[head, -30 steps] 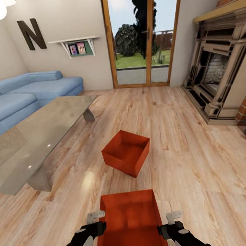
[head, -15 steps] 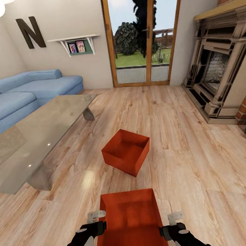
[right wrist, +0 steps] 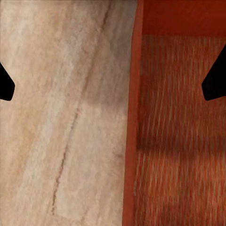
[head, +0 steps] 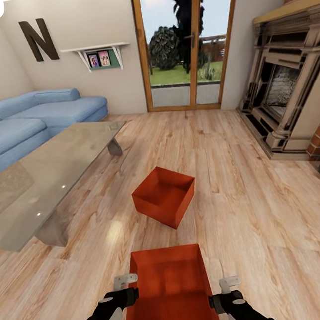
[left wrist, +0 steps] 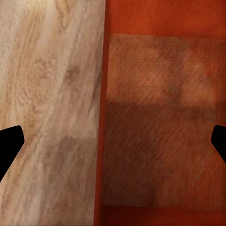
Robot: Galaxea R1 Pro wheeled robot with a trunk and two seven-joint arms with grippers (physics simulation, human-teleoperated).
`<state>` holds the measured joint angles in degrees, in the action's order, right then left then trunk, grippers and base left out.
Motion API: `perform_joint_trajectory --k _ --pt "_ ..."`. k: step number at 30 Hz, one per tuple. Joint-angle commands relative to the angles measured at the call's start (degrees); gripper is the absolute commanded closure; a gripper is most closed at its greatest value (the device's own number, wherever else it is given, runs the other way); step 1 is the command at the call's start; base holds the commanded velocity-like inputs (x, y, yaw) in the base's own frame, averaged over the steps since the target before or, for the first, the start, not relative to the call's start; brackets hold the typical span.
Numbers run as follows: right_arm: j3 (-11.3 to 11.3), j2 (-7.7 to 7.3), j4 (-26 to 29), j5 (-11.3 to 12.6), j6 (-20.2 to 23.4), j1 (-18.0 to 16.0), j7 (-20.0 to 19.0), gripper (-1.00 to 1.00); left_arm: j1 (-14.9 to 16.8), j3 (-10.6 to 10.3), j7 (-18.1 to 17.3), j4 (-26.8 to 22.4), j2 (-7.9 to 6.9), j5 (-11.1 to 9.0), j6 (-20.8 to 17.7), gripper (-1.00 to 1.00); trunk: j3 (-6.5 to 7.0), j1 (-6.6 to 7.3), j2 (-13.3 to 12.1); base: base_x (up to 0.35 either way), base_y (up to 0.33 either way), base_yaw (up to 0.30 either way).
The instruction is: Move the two storage containers from the living room to the garage. In the garage, place one container on the floor and stack the other container on top of it (either order is fine).
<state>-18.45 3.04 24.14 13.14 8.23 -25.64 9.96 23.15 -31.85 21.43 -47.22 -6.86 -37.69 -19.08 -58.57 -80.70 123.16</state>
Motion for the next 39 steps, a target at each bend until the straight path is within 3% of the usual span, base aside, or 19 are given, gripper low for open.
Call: perform_joint_trajectory --k 1,39 --pt "-0.5 -0.05 0.1 0.6 0.3 0.0 0.5 -1.00 0.1 -0.3 0.6 -0.1 -0.08 -0.5 -0.1 -1.00 -0.07 0.01 0.0 0.000 0.000 0.000" --pt "-0.7 0.12 0.5 0.7 0.1 0.0 0.6 -1.00 0.1 -0.3 0.6 -0.3 -0.08 -0.5 -0.1 -1.00 -2.94 0.01 0.0 0.000 0.000 0.000"
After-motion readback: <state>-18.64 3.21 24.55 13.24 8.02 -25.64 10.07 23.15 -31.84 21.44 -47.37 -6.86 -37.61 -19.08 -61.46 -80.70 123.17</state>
